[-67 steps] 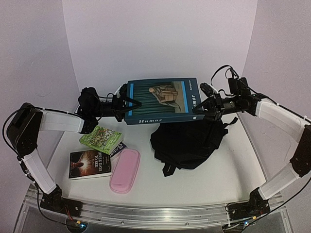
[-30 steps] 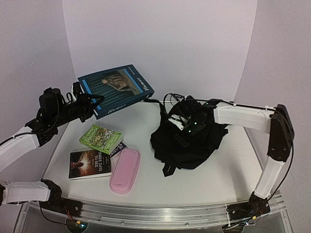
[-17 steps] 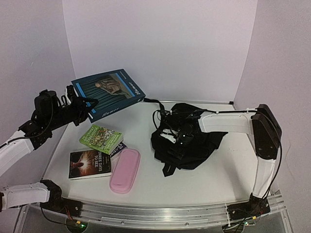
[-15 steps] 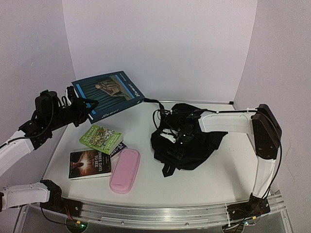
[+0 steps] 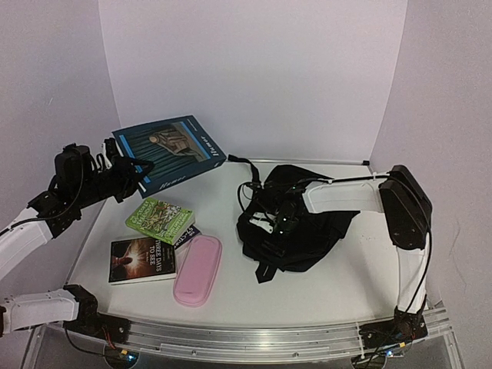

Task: Pack the student bag
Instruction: Place the book in the student bag.

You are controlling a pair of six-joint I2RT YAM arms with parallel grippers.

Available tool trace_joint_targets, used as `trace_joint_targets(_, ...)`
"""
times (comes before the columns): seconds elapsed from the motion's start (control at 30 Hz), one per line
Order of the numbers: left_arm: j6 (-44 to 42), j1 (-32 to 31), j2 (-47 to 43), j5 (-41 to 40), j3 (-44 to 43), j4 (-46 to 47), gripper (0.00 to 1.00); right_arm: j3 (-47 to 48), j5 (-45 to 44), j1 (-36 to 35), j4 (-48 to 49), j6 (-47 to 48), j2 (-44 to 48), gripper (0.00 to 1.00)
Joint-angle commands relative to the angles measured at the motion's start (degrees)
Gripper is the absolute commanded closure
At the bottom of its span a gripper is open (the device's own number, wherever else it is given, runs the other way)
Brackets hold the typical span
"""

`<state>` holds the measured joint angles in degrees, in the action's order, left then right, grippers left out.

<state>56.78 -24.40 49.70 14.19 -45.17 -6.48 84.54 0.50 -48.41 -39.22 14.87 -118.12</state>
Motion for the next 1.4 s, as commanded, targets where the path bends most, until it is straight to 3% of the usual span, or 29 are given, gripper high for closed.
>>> trace_joint_targets(0.0,-1.4,0.3,-1.9,-1.2,-1.7,1.9,0.87,0.8,-0.5,0.0,-2.3,0.2,-0.4,0.54)
trace_joint_targets(0.1,-1.4,0.3,-1.9,-1.0,-1.6,1.9,0.87,3.4,-1.3,0.8,-3.5,0.2,1.9,0.78)
trace_joint_targets(0.27,-1.5,0.3,-1.8,-1.0,-1.4,2.1,0.87,8.5,-4.6,2.3,-4.3,1.1,6.6,1.0)
trace_joint_targets(0.53,-1.2,0.3,-2.4,-0.7,-0.8,1.3,0.88,14.4,-6.4,6.1,-5.1,2.7,8.4,1.0)
trace_joint_targets(0.67,-0.2,0.3,-3.4,0.7,0.7,0.5,0.88,17.2,-2.4,9.2,-5.9,1.8,9.6,1.0)
trace_joint_targets(0.93,5.6,0.2,-2.7,10.9,9.2,11.0,0.93,25.4,6.2,12.5,-7.3,-2.7,10.4,1.0)
trace_joint_targets(1.17,6.1,-1.7,-2.1,15.2,10.1,14.5,0.93,32.3,6.5,12.9,-7.1,-4.5,9.2,1.0)
trace_joint_targets(1.37,8.8,-3.0,4.1,18.0,11.9,21.4,0.94,35.7,5.5,13.1,-7.3,-4.9,7.4,1.0)
